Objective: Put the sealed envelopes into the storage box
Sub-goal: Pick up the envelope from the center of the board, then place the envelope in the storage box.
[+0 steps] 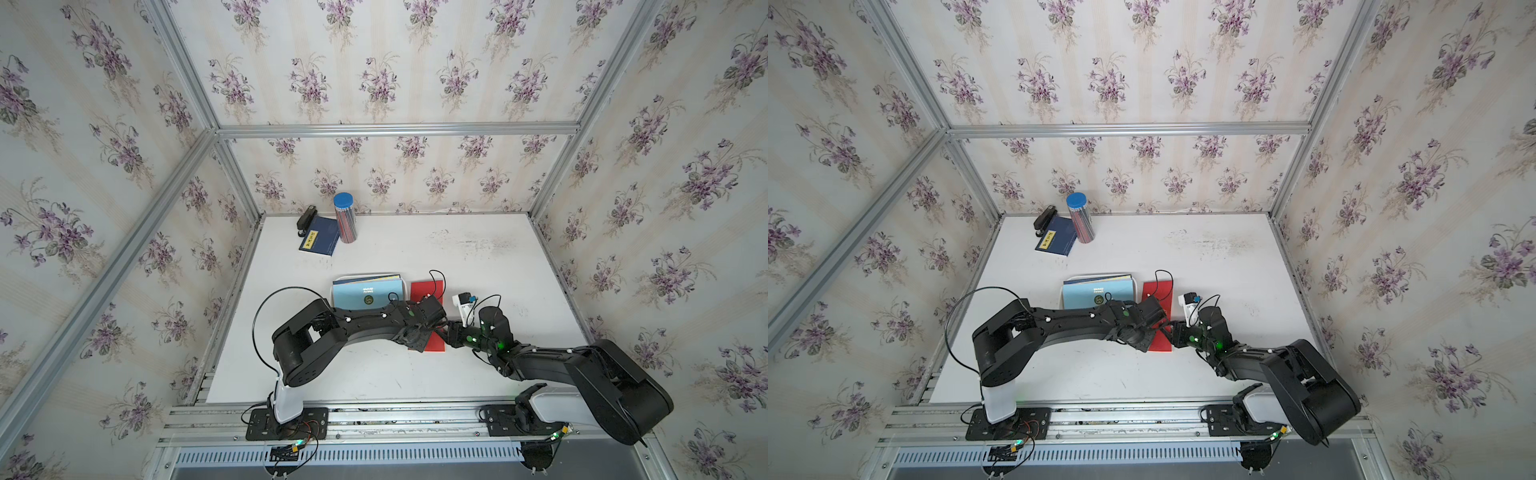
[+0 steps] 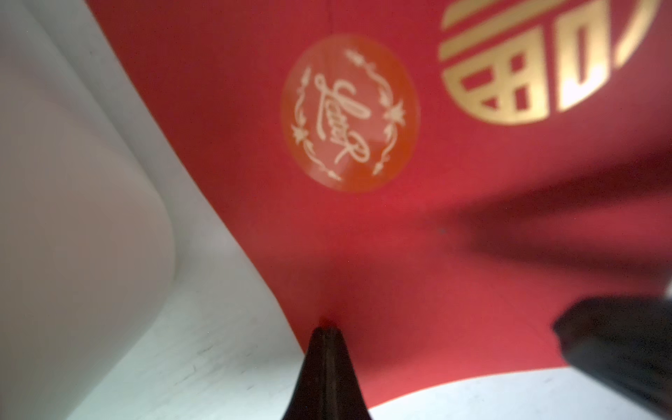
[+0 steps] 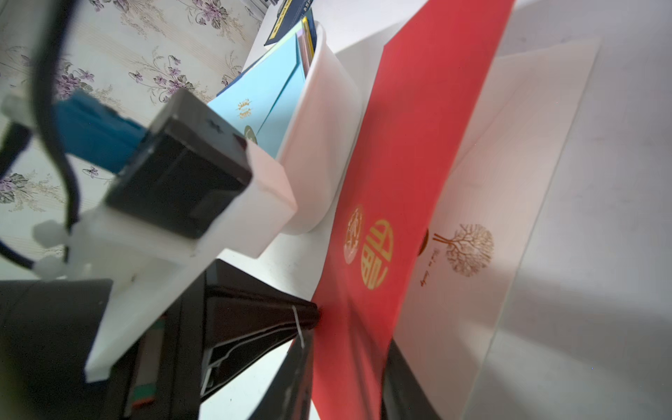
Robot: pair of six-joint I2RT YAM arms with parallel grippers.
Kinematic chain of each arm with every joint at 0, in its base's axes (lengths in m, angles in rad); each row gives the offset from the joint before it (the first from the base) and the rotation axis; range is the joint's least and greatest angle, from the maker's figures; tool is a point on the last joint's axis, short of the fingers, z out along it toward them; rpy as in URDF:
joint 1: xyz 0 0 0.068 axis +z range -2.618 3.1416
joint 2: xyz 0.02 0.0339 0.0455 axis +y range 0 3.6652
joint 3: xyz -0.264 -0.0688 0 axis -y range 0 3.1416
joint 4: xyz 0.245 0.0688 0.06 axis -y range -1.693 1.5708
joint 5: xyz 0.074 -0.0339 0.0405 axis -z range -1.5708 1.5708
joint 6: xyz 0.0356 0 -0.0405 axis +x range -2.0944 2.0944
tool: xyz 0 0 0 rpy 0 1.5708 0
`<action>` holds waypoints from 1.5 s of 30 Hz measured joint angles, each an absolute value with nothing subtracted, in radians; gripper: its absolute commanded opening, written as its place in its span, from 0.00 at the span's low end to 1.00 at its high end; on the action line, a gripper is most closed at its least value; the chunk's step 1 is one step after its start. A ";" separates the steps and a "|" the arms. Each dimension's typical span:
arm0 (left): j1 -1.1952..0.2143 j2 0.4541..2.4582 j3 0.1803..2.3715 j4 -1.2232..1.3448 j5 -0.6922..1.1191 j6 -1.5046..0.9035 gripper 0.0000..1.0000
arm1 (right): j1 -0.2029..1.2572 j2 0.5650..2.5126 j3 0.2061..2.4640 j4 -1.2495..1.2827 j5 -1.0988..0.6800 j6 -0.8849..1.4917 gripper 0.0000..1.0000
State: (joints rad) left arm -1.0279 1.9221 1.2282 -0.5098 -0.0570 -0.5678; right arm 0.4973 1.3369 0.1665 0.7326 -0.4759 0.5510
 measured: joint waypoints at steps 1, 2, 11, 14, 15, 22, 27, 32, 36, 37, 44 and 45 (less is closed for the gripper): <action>-1.028 1.922 1.228 -0.508 -0.057 -0.568 0.00 | 0.497 1.338 0.168 0.731 -0.476 0.551 0.32; -1.028 1.922 1.228 -0.506 -0.057 -0.568 0.00 | 0.496 1.340 0.168 0.731 -0.475 0.551 0.29; -1.028 1.916 1.227 -0.498 -0.053 -0.568 0.01 | 0.498 1.267 0.181 0.670 -0.479 0.564 0.00; -1.028 1.886 1.217 -0.511 -0.044 -0.568 0.10 | 0.497 1.184 0.204 0.598 -0.442 0.577 0.00; -1.029 1.863 1.215 -0.521 -0.038 -0.568 0.19 | 0.497 1.147 0.215 0.571 -0.430 0.577 0.00; -1.032 1.618 1.195 -0.541 -0.063 -0.565 0.72 | 0.496 0.924 0.307 0.339 -0.340 0.511 0.00; -1.004 1.432 1.131 -0.601 -0.123 -0.557 0.76 | 0.496 0.884 0.412 0.181 -0.311 0.372 0.00; -0.890 1.195 0.992 -0.680 -0.162 -0.570 0.88 | 0.496 0.922 0.539 0.081 -0.323 0.189 0.00; -0.754 0.997 0.881 -0.752 -0.175 -0.588 0.91 | 0.498 1.015 0.674 0.017 -0.359 0.004 0.00; -0.727 0.958 0.864 -0.770 -0.178 -0.592 0.92 | 0.501 1.051 0.720 -0.011 -0.368 -0.054 0.00; -0.656 0.780 0.815 -0.846 -0.226 -0.607 0.95 | 0.672 1.335 1.089 -0.266 -0.371 -0.482 0.00; -0.654 0.764 0.811 -0.851 -0.237 -0.611 0.95 | 0.695 1.391 1.155 -0.321 -0.367 -0.546 0.00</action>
